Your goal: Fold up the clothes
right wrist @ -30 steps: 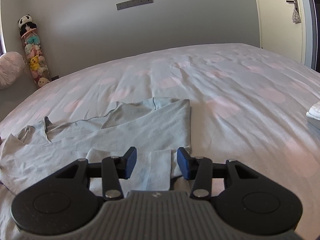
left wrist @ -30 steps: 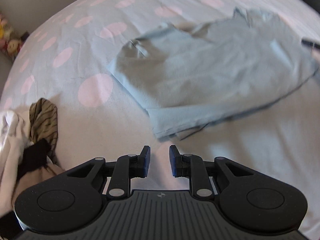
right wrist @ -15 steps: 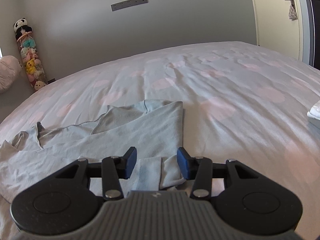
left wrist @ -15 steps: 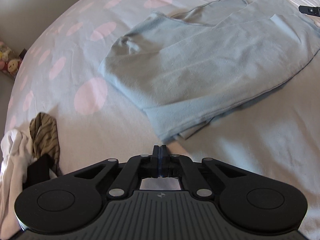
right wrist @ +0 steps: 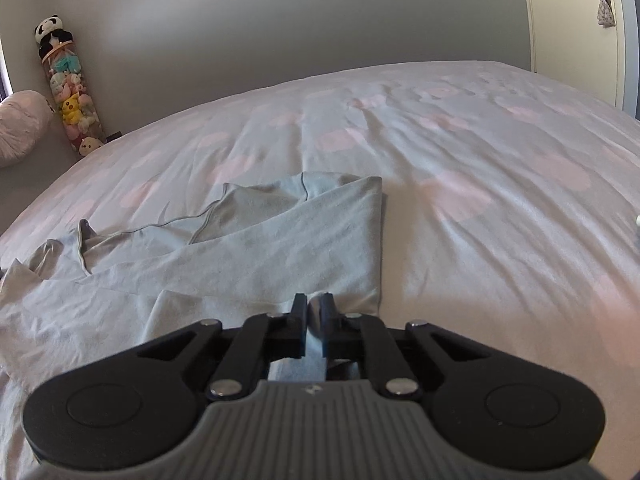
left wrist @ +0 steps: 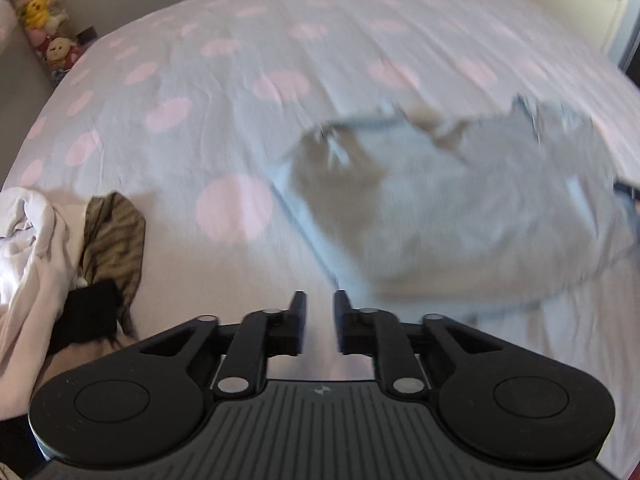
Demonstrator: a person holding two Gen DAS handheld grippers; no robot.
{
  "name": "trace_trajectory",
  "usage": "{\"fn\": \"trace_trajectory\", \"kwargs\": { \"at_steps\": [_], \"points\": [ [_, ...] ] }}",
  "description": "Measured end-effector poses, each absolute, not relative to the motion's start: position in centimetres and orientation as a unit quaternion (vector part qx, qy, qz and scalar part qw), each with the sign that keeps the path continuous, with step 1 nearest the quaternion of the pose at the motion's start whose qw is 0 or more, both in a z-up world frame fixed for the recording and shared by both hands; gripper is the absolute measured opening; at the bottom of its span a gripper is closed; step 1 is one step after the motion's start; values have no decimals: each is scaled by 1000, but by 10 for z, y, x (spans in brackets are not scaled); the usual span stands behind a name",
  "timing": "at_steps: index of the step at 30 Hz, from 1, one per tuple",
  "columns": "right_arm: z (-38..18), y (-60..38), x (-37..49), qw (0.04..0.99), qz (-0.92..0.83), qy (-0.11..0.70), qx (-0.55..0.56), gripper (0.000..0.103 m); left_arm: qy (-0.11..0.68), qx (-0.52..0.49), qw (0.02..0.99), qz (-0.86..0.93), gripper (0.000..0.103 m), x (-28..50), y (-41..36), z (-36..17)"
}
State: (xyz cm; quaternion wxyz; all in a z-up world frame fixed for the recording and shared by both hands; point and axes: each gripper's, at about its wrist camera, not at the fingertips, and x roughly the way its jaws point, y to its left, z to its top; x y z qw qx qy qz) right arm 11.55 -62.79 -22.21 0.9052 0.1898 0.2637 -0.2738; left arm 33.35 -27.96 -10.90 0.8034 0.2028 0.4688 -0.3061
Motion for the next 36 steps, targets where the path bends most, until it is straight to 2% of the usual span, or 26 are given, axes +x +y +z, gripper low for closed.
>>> {"fn": "trace_trajectory", "kwargs": {
  "at_steps": [2, 3, 5, 10, 11, 12, 13, 14, 17, 26, 29, 36],
  "points": [
    [-219, -626, 115, 908, -272, 258, 184, 8, 468, 173, 812, -302, 26, 348, -289, -102],
    [-218, -625, 115, 910, -272, 256, 179, 8, 470, 161, 815, -299, 36, 356, -294, -101],
    [-216, -623, 115, 913, -271, 252, 171, 8, 472, 147, 819, -291, 47, 372, -304, -102],
    [-207, -621, 112, 926, -262, 221, 158, 7, 485, 150, 824, -252, 48, 404, -325, -118],
    [-206, -621, 112, 928, -259, 216, 156, 7, 487, 152, 824, -247, 46, 408, -327, -123],
    [-205, -620, 111, 931, -257, 211, 154, 6, 493, 154, 821, -246, 38, 411, -328, -128],
    [-206, -621, 112, 930, -257, 212, 155, 6, 498, 155, 817, -245, 30, 413, -328, -134],
    [-206, -622, 113, 929, -257, 214, 156, 6, 502, 154, 815, -245, 14, 414, -328, -138],
    [-206, -625, 112, 926, -269, 210, 161, 6, 494, 143, 821, -249, 3, 412, -322, -142],
    [-184, -629, 109, 927, -289, 180, 158, 5, 471, 83, 839, -260, 1, 413, -301, -124],
    [-181, -639, 122, 929, -297, 178, 127, 2, 464, 70, 845, -258, 1, 415, -297, -121],
    [-203, -659, 151, 926, -301, 193, 125, 2, 471, 72, 843, -250, 1, 423, -305, -135]
  ]
}}
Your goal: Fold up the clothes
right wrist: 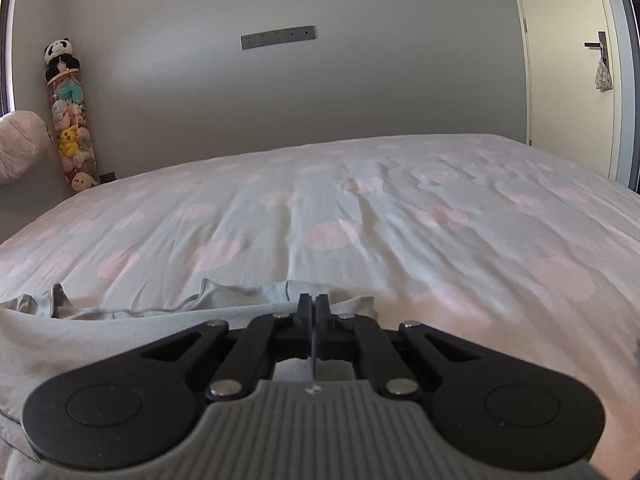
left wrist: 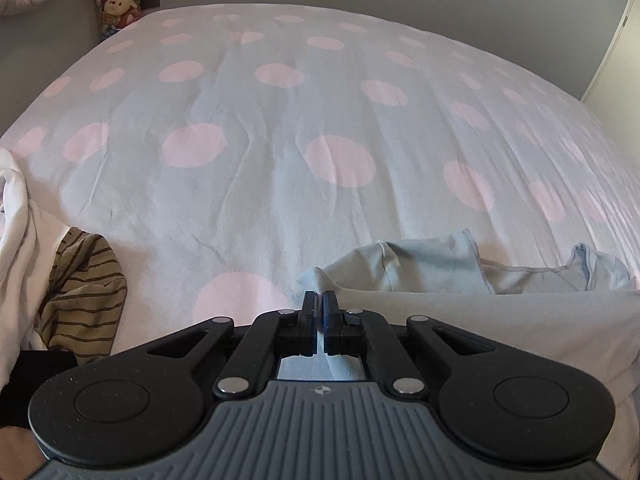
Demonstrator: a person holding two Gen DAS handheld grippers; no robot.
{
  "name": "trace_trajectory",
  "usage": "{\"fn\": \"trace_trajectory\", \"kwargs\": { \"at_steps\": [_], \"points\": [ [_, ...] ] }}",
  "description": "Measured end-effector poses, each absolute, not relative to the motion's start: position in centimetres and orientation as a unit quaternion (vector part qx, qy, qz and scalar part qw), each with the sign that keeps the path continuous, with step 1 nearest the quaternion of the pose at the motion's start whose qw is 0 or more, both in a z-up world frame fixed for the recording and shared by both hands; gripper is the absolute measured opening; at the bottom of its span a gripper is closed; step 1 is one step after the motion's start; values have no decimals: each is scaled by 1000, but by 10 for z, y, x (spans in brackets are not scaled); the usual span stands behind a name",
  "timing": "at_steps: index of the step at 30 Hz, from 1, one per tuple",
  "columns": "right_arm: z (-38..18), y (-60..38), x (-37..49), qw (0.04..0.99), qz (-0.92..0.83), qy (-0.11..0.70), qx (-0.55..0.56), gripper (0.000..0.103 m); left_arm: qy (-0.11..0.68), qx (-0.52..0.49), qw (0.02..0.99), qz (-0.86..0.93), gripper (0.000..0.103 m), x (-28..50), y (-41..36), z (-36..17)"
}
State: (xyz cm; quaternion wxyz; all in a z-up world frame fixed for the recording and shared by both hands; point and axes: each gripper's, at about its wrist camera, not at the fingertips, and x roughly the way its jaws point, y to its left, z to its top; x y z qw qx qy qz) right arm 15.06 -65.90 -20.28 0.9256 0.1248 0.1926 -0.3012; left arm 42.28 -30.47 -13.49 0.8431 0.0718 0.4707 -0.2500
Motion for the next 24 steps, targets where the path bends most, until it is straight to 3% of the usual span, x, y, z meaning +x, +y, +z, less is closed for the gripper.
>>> {"fn": "trace_trajectory", "kwargs": {
  "at_steps": [4, 9, 16, 20, 22, 24],
  "points": [
    [-223, -667, 151, 912, -316, 226, 129, 7, 469, 61, 846, -248, 3, 426, -302, -142],
    [-217, -674, 138, 906, -329, 213, 163, 8, 450, 34, 853, -263, 12, 411, -285, -135],
    [-206, -644, 143, 922, -290, 216, 137, 9, 436, 109, 839, -308, 12, 356, -273, -133],
    [-205, -634, 146, 928, -276, 218, 123, 26, 417, 196, 820, -340, 13, 322, -279, -137],
    [-204, -629, 148, 930, -270, 219, 116, 28, 404, 234, 809, -357, 20, 306, -284, -138],
    [-203, -624, 150, 933, -263, 220, 109, 28, 395, 259, 801, -367, 37, 294, -288, -140]
  ]
}}
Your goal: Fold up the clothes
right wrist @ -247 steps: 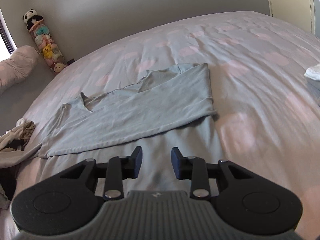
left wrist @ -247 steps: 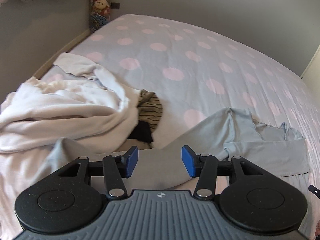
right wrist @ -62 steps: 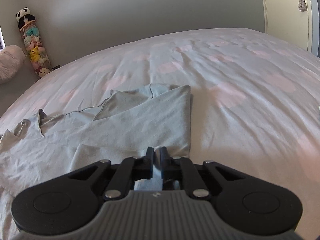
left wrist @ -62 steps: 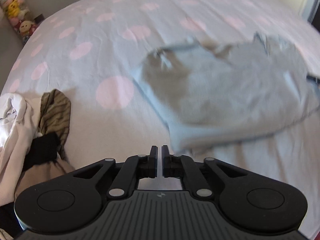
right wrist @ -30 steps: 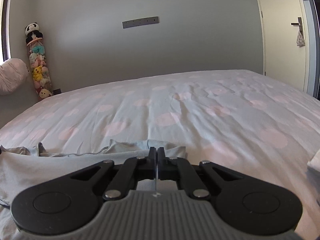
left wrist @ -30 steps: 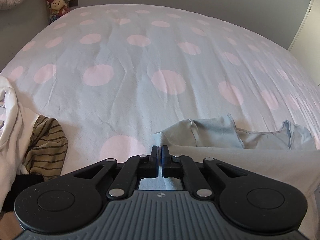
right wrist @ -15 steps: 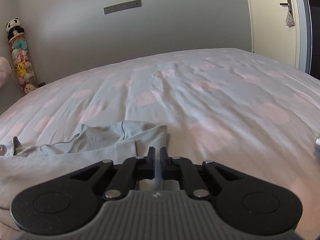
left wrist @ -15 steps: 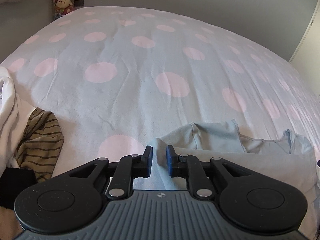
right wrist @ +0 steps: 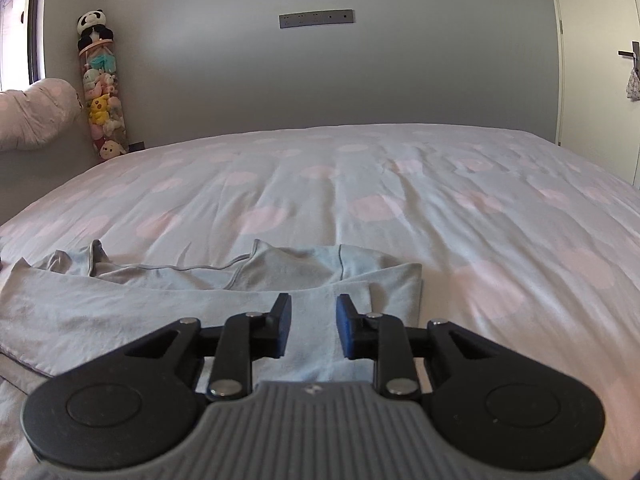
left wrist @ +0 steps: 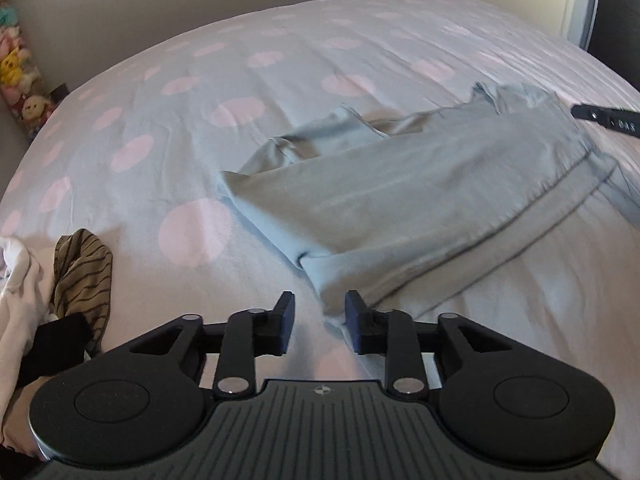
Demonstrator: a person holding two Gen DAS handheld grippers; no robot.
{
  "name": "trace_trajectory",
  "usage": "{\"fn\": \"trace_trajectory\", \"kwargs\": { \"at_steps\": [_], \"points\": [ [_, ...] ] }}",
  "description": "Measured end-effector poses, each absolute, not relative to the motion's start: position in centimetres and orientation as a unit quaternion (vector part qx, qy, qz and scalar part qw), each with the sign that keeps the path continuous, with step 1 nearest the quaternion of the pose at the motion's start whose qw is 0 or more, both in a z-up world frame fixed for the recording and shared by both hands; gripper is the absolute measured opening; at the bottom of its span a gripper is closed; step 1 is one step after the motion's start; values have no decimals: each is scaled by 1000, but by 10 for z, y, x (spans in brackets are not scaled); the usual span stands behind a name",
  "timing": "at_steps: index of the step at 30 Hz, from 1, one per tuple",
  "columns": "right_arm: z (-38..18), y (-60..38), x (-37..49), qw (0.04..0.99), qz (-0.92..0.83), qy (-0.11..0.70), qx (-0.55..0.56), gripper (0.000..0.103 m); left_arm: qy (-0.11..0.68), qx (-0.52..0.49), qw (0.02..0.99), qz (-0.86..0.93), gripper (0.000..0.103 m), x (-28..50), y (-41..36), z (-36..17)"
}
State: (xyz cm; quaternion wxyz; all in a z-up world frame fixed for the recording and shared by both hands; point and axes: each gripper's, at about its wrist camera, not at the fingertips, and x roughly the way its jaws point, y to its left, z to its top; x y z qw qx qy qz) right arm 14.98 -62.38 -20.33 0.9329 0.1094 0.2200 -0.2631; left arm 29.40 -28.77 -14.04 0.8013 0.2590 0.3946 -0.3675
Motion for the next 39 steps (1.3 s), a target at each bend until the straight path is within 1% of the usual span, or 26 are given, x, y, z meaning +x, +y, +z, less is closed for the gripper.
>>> {"fn": "trace_trajectory", "kwargs": {
  "at_steps": [1, 2, 4, 5, 6, 8, 9, 11, 14, 17, 19, 22, 25, 26, 28, 29, 30, 34, 35, 37, 38, 39],
  "points": [
    [-203, -621, 151, 934, -260, 221, 106, 28, 390, 272, 797, -372, 41, 288, -290, -141],
    [-204, -621, 151, 934, -259, 223, 107, 28, 384, 287, 795, -372, 42, 286, -293, -144],
    [-208, -623, 152, 932, -258, 228, 110, 28, 382, 316, 787, -367, 41, 286, -299, -150],
    [-210, -624, 152, 932, -257, 232, 110, 28, 382, 327, 783, -366, 33, 287, -302, -153],
    [-212, -625, 152, 931, -257, 235, 111, 28, 383, 337, 779, -366, 18, 288, -305, -156],
    [-215, -628, 152, 929, -255, 241, 115, 28, 381, 348, 770, -375, 6, 285, -308, -156],
    [-216, -629, 152, 929, -254, 243, 117, 28, 380, 356, 765, -378, 4, 282, -309, -155],
    [-218, -632, 152, 927, -255, 249, 121, 28, 378, 373, 756, -383, 3, 277, -312, -154],
    [-225, -637, 153, 920, -259, 265, 131, 28, 407, 365, 747, -377, 3, 282, -305, -156],
    [-228, -638, 153, 917, -256, 276, 130, 28, 453, 321, 742, -376, 3, 296, -296, -159],
    [-227, -638, 150, 914, -261, 281, 128, 28, 473, 312, 739, -365, 3, 301, -293, -160],
    [-224, -644, 140, 906, -278, 283, 148, 29, 477, 322, 738, -352, 3, 302, -287, -155],
    [-219, -654, 126, 900, -295, 268, 178, 29, 471, 304, 753, -345, 3, 300, -278, -144],
    [-216, -656, 122, 899, -297, 261, 189, 29, 468, 293, 760, -343, 4, 300, -276, -140],
    [-214, -658, 113, 897, -300, 252, 206, 29, 468, 257, 774, -341, 10, 302, -272, -131],
    [-214, -658, 109, 893, -303, 252, 215, 29, 470, 242, 777, -341, 15, 302, -271, -129],
    [-215, -658, 106, 889, -308, 255, 223, 29, 475, 226, 781, -338, 17, 301, -270, -126],
    [-218, -658, 89, 873, -317, 267, 256, 29, 498, 184, 776, -340, 19, 287, -261, -122],
    [-218, -657, 83, 870, -315, 271, 265, 29, 505, 167, 776, -339, 21, 281, -255, -122],
    [-216, -654, 69, 865, -307, 277, 284, 31, 518, 131, 775, -336, 32, 270, -242, -122],
    [-216, -652, 63, 862, -299, 287, 291, 36, 526, 112, 773, -336, 41, 264, -235, -123],
    [-216, -650, 58, 859, -286, 304, 298, 38, 535, 103, 769, -334, 44, 257, -229, -125]
  ]
}}
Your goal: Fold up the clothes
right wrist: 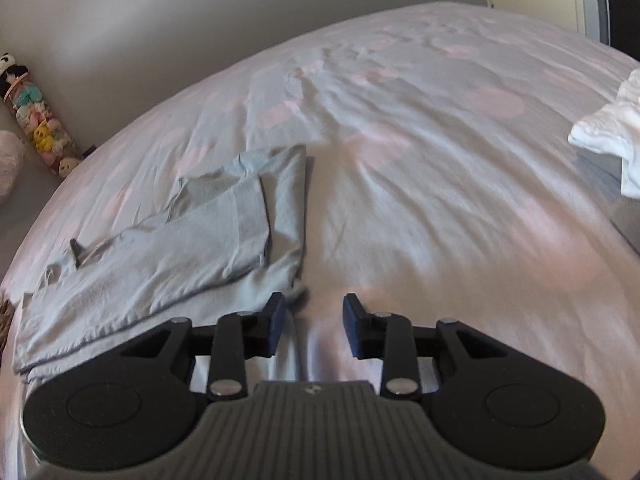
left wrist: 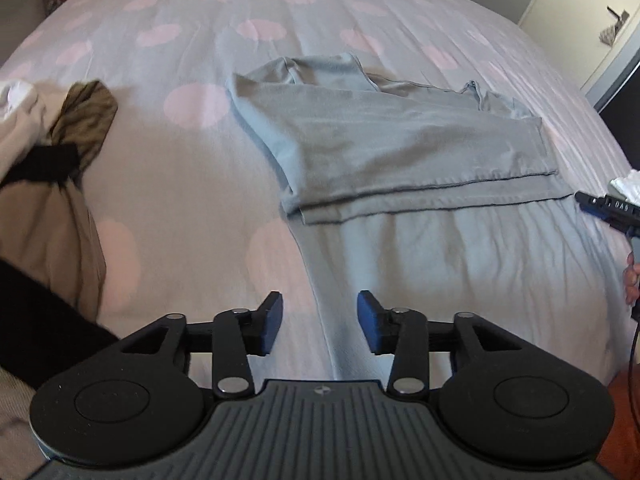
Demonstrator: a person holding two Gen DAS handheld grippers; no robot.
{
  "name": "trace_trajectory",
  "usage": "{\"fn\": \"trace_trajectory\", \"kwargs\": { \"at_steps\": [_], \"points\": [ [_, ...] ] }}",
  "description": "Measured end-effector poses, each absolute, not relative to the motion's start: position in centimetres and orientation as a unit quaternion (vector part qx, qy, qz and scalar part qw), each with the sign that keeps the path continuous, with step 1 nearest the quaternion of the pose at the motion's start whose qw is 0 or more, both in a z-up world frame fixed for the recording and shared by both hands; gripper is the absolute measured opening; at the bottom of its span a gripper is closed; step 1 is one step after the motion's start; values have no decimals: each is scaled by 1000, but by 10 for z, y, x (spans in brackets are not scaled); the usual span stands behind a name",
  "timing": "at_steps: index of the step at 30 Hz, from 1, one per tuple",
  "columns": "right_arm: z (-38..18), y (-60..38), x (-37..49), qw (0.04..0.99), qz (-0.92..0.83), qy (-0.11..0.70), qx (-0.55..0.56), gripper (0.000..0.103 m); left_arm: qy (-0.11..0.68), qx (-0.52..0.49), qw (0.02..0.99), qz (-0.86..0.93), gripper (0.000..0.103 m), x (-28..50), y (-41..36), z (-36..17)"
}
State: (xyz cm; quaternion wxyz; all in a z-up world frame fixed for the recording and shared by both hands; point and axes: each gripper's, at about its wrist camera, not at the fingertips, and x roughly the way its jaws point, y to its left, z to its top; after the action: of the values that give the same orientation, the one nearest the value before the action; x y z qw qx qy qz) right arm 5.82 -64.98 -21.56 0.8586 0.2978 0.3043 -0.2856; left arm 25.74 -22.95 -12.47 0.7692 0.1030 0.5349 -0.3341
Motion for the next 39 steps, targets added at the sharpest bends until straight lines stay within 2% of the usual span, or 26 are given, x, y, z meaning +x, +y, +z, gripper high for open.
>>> {"fn": "trace_trajectory", "kwargs": {
  "at_steps": [4, 6, 10, 24, 26, 28, 29, 30, 31, 33, 35, 39],
  "points": [
    [-203, -633, 34, 854, -251, 344, 298, 39, 573, 71, 750, -323, 45, 233, -208, -132],
    [-197, -627, 22, 851, -236, 365, 296, 44, 593, 55, 739, -316, 47, 223, -198, -134],
    [-200, -615, -3, 830, -208, 417, 306, 46, 619, 18, 719, -316, 49, 205, -179, -140],
    [-212, -593, -49, 765, -154, 535, 325, 46, 676, 30, 665, -315, 49, 175, -172, -171],
    [-211, -589, -48, 764, -147, 543, 317, 45, 676, 43, 662, -321, 50, 171, -177, -173],
    [-210, -586, -46, 762, -140, 551, 309, 36, 676, 58, 657, -329, 49, 165, -181, -173],
    [-210, -584, -46, 762, -136, 555, 305, 24, 674, 69, 656, -332, 47, 162, -184, -172],
    [-209, -582, -45, 761, -133, 559, 301, 9, 672, 80, 655, -335, 40, 159, -186, -172],
    [-209, -580, -44, 760, -129, 563, 296, 6, 671, 91, 654, -337, 33, 156, -188, -172],
    [-206, -577, -45, 764, -126, 562, 292, 5, 666, 95, 659, -336, 8, 154, -188, -170],
    [-200, -576, -50, 774, -127, 546, 294, 4, 661, 69, 661, -348, 3, 155, -183, -166],
    [-188, -578, -61, 797, -138, 503, 306, 2, 631, 33, 686, -360, 2, 157, -172, -148]
  ]
}}
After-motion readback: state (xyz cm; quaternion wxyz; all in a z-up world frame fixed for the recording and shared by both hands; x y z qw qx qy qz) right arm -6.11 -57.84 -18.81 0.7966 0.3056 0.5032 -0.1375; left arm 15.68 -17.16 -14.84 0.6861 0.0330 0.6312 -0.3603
